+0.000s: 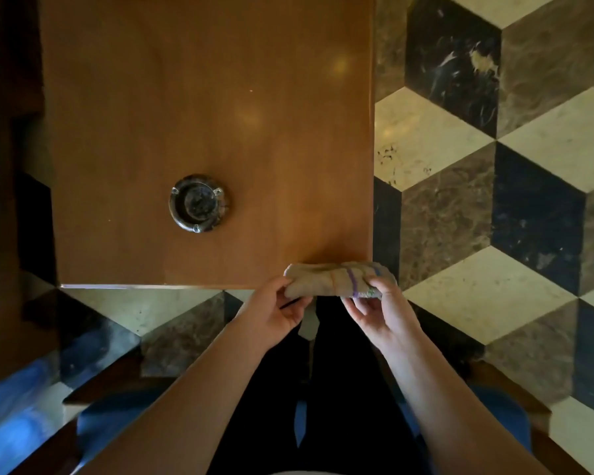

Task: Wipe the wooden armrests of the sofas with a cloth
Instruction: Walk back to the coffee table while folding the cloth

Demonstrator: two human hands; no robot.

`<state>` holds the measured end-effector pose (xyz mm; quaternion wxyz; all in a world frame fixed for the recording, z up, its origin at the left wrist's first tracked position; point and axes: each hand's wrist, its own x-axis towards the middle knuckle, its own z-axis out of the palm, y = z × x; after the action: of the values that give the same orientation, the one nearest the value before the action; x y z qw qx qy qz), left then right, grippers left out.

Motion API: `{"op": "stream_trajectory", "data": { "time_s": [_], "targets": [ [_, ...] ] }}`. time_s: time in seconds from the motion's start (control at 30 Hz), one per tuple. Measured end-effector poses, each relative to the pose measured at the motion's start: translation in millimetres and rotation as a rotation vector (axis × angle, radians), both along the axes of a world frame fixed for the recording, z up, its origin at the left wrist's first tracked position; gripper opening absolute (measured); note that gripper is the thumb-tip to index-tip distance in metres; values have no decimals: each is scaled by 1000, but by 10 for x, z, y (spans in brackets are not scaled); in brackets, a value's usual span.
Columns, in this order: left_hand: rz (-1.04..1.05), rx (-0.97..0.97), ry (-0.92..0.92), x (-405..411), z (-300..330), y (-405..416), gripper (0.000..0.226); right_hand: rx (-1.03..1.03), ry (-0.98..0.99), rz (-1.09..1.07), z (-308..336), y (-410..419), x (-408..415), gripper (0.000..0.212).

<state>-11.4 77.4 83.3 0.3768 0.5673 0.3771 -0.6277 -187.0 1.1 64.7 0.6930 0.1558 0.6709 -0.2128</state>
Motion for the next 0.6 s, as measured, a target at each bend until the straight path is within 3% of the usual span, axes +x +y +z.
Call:
{"op": "stream_trajectory", "data": {
  "time_s": [0.3, 0.47, 0.6],
  "targets": [
    [-61, -14, -91, 464, -543, -712, 17, -87, -33, 118, -583, -854, 497, 46],
    [-196, -11, -87, 599, -818, -1024, 23, -78, -10, 184, -750, -1087, 566, 21],
    [-152, -28, -99, 701, -946, -1201, 28, -77, 0, 282, -807, -1238, 629, 23]
  ]
}}
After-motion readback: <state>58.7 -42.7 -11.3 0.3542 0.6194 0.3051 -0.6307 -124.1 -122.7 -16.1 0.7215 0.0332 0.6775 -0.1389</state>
